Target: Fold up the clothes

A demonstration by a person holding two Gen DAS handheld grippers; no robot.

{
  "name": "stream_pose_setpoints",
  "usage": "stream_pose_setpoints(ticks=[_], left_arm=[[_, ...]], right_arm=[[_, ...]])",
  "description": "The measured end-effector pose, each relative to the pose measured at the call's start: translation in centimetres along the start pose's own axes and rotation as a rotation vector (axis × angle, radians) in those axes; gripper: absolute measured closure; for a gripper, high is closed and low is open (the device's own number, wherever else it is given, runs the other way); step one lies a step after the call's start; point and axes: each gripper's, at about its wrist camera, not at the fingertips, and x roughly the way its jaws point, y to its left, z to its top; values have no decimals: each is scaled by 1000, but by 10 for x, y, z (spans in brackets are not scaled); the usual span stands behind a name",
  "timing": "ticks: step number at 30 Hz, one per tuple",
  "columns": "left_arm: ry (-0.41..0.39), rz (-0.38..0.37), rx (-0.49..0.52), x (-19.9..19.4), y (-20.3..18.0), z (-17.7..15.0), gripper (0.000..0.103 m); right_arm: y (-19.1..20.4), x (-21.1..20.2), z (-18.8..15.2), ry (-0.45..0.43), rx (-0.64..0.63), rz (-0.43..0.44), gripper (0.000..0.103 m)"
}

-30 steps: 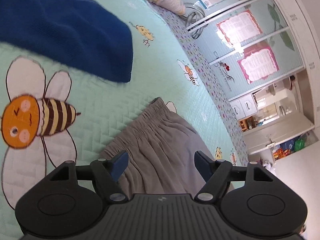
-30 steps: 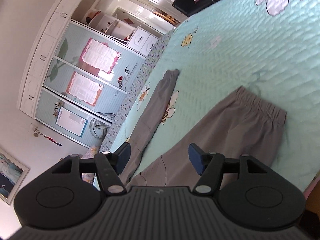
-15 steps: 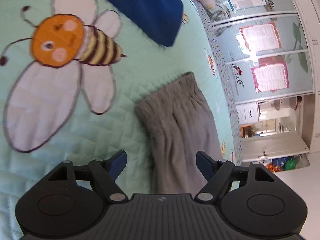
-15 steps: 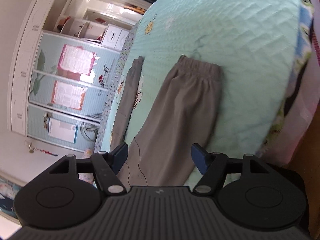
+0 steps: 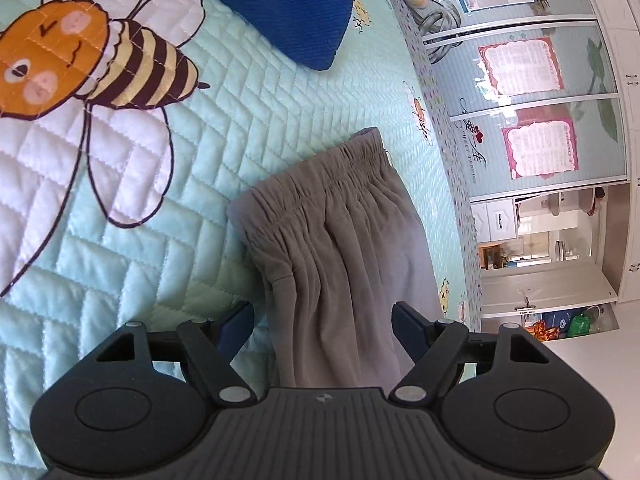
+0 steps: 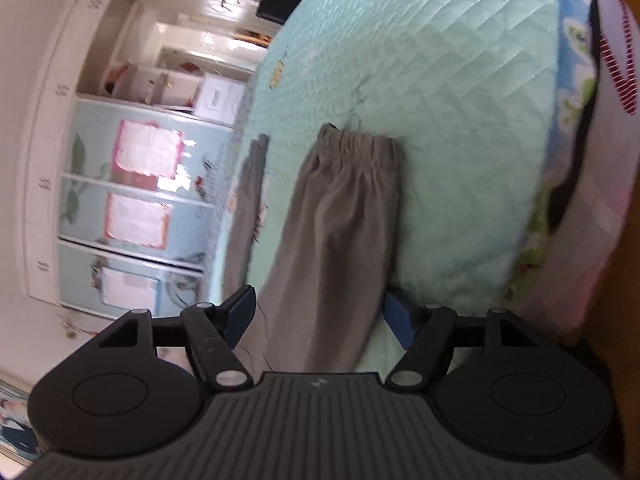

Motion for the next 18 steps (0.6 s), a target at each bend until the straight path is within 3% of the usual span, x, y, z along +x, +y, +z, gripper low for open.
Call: stream_pose_setpoints(ticks=[3,4,5,7,9,18], left_arm=[[10,24,24,8,0,1,59],[14,34,33,11,0,1,83],[13,46,42,12,0,0,95],[-6,46,51,13,3,-3,97],[-20,37,49,12,6,-6,98],[-28,10,89,4,-11,-2,99]], right_arm=[[-4,7,1,-26,14,46,31],[-2,8,0,-31,0,47,32],[1,8,0,-34,-23,46,44],[10,10,0,-26,-86,16,83],[19,10,-1,-33,-148,-44,97],[57,16,4,-89,-261,-65,102]])
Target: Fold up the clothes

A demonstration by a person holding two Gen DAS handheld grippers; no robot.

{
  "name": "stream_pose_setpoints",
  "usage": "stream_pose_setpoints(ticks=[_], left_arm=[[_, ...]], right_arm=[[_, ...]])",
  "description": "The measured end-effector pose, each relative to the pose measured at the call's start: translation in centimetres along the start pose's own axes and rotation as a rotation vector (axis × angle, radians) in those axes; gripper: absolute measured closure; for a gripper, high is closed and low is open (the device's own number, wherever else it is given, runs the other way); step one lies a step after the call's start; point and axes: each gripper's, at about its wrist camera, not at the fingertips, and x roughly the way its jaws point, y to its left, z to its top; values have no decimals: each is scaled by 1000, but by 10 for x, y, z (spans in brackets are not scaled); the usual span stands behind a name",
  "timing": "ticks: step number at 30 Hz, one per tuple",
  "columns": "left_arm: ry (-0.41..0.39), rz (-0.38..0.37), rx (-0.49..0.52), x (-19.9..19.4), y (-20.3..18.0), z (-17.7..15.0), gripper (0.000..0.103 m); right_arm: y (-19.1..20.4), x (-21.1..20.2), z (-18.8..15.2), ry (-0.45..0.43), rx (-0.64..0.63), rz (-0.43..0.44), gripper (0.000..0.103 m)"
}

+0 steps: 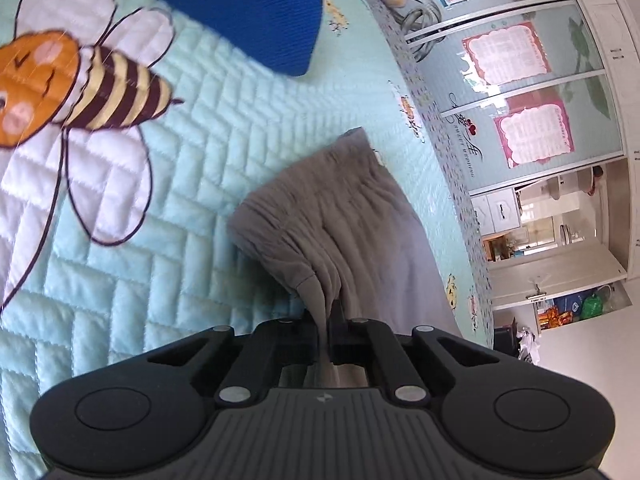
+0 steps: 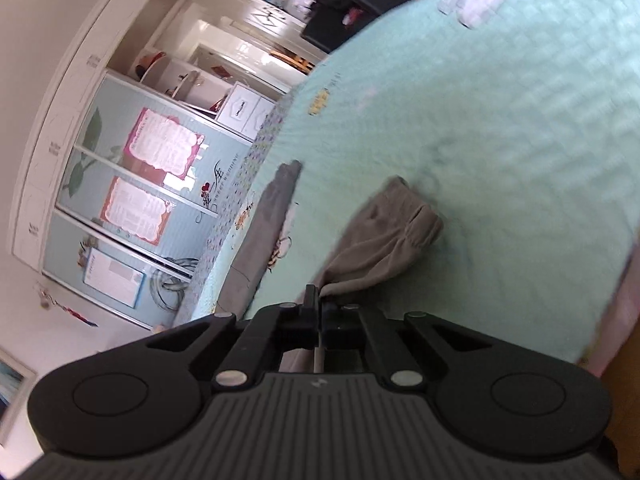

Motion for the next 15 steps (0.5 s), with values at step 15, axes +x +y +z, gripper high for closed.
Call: stream_pose_setpoints(ticks=[15], left_arm=[[-6,-46,-17,-6,-30,18,99]], right_arm=[[53,36,39,31,6,-53,102]])
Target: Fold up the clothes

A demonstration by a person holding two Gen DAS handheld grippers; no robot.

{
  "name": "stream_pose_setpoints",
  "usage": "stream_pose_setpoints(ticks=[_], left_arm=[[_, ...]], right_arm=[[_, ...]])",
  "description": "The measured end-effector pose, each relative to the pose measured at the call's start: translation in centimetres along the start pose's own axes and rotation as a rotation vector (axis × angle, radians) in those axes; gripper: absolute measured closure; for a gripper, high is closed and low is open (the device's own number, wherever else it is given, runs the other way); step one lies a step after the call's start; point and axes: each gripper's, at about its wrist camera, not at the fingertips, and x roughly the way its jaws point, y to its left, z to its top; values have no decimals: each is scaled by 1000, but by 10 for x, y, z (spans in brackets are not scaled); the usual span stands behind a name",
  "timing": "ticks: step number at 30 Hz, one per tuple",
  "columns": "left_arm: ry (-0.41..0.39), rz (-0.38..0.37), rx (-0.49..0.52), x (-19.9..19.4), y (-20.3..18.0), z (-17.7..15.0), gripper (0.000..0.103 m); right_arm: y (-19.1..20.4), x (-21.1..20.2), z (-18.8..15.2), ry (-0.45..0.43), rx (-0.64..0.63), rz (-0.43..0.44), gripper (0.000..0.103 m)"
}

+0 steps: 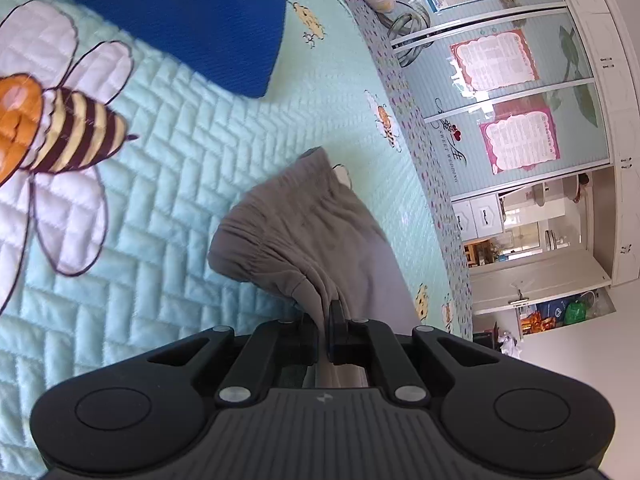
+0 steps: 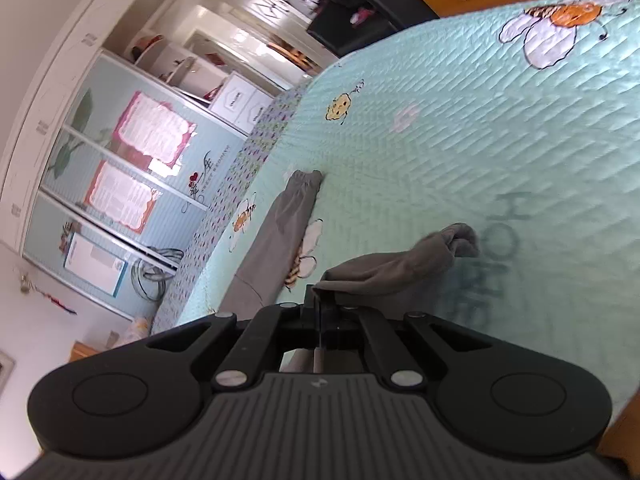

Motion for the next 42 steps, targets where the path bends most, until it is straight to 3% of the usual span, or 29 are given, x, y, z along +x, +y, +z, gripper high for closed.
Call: stream_pose_setpoints(ticks=[9,13,17,23,32,42], left_arm=[[8,4,-8,0,-10,-2,98],[36,18,8,-2,9,-14,97],[24,8,-43,-5,25,-8,98],[-1,-17,-18,-6,0,9,98],[-8,34,-12,50,-26,34,100],[-26,38,23,74,-50,58,100]], right_arm=[[26,24,10,69,78,-36,102],[11,16,-3,90,33,-37,101],[-15,10,-12,79,77,-63,101],[1,15,-1,70,101,-39,101],[65,88,23,84,141,-21,101],[96,146,39,92,119,-32,101]])
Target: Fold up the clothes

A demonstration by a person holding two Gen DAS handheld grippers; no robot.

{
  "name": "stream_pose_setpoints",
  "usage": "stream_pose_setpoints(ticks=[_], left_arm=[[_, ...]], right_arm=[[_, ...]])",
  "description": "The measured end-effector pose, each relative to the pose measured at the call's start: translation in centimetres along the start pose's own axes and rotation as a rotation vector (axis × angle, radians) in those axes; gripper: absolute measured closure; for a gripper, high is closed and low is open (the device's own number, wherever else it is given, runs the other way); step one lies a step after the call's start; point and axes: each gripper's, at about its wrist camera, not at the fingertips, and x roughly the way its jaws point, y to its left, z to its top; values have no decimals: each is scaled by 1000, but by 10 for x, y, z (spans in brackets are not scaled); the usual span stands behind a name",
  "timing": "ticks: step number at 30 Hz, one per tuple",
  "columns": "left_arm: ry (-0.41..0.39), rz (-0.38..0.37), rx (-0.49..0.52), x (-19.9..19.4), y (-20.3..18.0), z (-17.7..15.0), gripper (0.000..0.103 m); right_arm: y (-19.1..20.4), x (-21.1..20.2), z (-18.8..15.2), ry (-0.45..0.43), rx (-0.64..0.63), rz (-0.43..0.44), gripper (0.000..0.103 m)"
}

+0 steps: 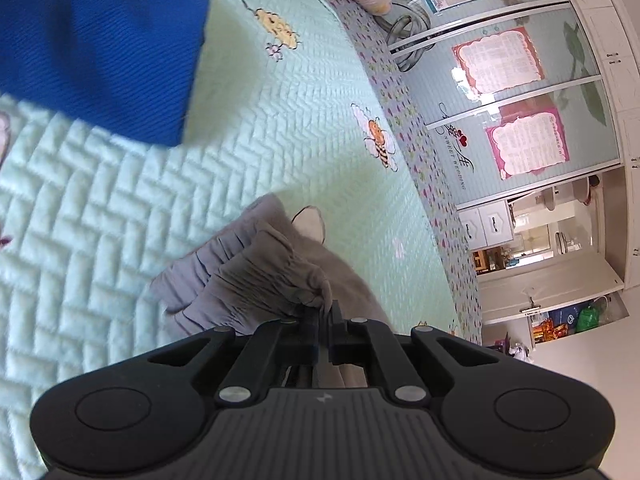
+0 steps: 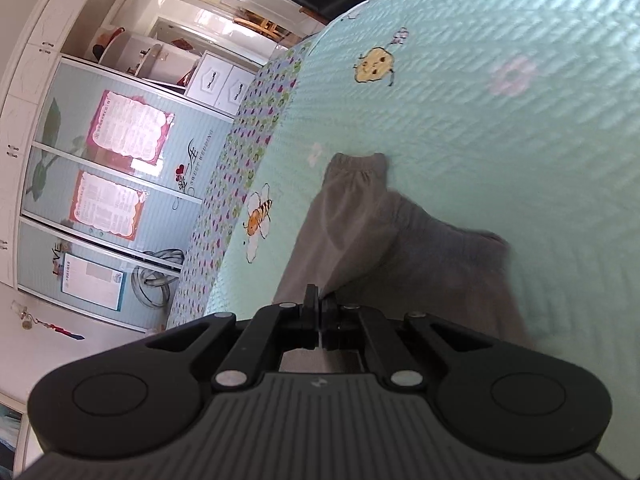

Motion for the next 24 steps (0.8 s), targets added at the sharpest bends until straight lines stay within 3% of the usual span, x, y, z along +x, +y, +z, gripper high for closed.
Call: stream_pose_setpoints(ticks=[6,13,24], left_arm=[[-15,57,-91,39,-10,25,100],[-25,100,-173,93,-12,48,100],[-26,110,-209,135,-5,71,99]], right_arm=[[22,51,26,1,73,-53,101],[45,130,52,12,71,-146,101],[52,224,78,21,89,-230,101]])
